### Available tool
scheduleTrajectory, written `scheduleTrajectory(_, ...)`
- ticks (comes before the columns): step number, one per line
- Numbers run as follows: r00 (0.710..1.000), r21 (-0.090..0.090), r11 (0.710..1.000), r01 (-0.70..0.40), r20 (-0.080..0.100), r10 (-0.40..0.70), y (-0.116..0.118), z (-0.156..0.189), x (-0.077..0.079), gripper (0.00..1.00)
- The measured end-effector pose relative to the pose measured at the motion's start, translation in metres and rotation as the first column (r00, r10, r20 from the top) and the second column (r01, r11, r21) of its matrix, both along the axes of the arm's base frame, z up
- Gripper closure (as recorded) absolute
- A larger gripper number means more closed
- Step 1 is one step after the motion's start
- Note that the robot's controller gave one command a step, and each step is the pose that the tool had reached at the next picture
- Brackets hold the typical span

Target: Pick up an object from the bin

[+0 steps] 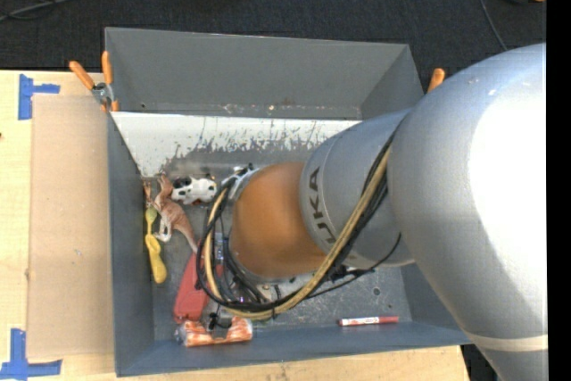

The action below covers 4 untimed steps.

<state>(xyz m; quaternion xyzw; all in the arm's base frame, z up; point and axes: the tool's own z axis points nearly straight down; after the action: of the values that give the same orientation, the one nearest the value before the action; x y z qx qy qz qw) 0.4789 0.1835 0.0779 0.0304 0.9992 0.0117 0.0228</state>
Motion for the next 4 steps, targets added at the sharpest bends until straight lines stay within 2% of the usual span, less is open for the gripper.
scheduleTrajectory(1, 0.981, -0.007, 0.982, 0.189, -0.029, -0.189, 0.006, 0.039, 0.001, 0.00)
scheduleTrajectory(2, 0.979, -0.004, 0.979, 0.203, -0.024, -0.203, 0.007, 0.068, 0.001, 0.00)
scheduleTrajectory(3, 0.953, -0.004, 0.953, 0.303, -0.031, -0.303, 0.007, 0.036, -0.006, 0.00)
scheduleTrajectory(4, 0.999, -0.009, 0.999, 0.037, -0.024, -0.037, -0.011, 0.042, 0.011, 0.00)
